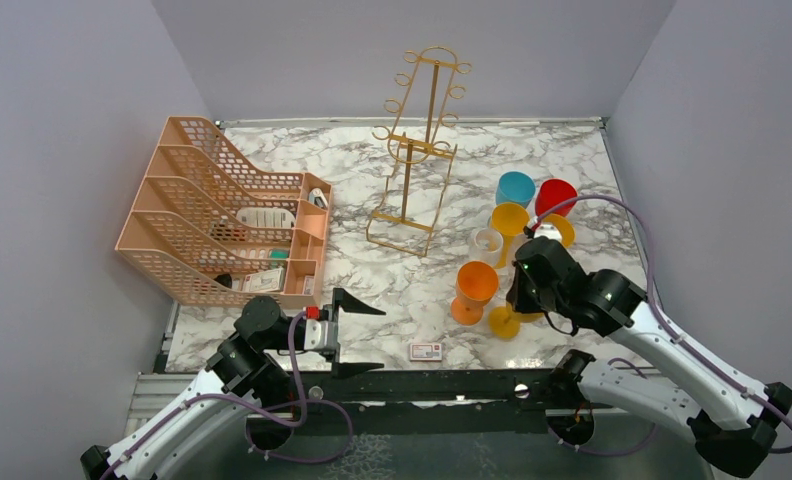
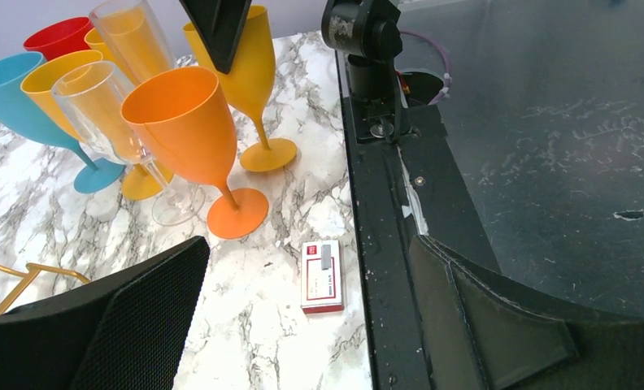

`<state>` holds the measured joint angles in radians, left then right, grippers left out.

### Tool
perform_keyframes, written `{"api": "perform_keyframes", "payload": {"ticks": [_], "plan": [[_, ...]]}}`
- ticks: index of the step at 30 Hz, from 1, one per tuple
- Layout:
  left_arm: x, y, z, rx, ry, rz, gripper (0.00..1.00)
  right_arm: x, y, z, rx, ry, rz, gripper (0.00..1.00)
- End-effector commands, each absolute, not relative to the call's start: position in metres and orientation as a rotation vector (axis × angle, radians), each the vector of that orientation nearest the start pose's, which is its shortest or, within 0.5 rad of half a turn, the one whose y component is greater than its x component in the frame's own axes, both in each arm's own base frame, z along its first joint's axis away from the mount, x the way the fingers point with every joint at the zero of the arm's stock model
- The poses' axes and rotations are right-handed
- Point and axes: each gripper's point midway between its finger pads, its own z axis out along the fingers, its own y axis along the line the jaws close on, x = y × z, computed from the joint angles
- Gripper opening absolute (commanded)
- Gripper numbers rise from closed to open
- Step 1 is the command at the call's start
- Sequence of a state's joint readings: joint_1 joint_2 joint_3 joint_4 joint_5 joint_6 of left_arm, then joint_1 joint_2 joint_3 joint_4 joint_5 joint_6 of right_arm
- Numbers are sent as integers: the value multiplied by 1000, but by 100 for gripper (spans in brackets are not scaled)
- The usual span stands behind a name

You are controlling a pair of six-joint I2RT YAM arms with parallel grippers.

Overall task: Take the wine glass off the wine glass rack
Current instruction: Place the wine glass at the center of the board.

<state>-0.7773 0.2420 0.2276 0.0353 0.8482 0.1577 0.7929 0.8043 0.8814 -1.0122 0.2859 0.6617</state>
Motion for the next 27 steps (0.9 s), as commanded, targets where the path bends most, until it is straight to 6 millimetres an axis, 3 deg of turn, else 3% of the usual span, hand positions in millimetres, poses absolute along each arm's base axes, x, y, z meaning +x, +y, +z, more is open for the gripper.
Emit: {"api": "perform_keyframes", "payload": {"ticks": [1,9,19,23,27], "plan": [[61,-234,194,1287,1056,-1116,99,166,124,160,-38,2453,231,2],[62,-234,195,1275,1056,-1111,99,165,124,164,-39,2428,261,15],[62,-234,195,1273,1058,-1111,99,164,130,164,-68,2434,295,20],[63,-234,194,1258,1075,-1117,99,163,136,176,-92,2400,367,22],[81,-235,194,1161,1183,-1092,99,164,155,199,-145,2297,528,29]]}}
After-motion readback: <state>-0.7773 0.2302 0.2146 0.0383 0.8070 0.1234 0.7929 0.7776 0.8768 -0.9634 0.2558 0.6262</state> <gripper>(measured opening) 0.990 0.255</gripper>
